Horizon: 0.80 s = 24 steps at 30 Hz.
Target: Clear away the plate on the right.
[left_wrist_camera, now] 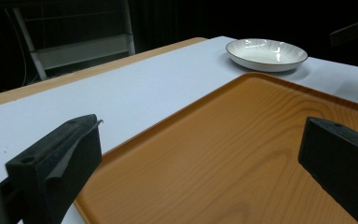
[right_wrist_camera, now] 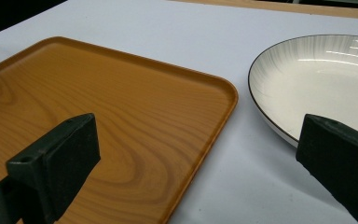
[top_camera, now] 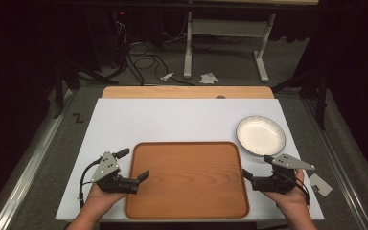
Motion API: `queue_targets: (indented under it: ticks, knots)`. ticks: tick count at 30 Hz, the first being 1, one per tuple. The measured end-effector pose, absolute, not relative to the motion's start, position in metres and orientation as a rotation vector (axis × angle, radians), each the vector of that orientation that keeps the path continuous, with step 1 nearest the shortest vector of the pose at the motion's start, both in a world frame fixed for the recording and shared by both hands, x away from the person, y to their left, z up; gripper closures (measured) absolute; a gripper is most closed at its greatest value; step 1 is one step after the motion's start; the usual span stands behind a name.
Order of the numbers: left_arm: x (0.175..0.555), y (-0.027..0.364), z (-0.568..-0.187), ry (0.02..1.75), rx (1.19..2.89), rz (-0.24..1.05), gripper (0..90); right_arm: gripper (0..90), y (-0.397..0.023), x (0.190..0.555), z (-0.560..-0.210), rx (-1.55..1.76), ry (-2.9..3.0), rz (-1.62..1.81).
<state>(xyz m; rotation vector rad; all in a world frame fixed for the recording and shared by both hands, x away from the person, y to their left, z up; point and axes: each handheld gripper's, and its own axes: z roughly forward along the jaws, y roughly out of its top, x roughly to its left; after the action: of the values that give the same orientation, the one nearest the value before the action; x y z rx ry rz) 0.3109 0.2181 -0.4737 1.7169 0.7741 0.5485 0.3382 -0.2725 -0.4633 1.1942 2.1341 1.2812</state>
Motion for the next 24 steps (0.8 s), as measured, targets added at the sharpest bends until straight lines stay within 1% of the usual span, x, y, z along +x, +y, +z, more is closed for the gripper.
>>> queue_targets:
  ticks: [8, 14, 24]
  knots:
    - [0.309, 0.218, -0.476, 0.778, 1.725, 0.550, 0.3, 0.0, -0.278, 0.345, -0.464, 1.238, 2.110, 1.285]
    - [0.296, 0.230, -0.477, 0.797, 1.723, 0.569, 0.3, 0.0, -0.281, 0.360, -0.457, 1.347, 2.029, 1.336]
    - [0.289, 0.242, -0.479, 0.828, 1.713, 0.584, 0.3, 0.0, -0.284, 0.382, -0.462, 1.426, 1.996, 1.333]
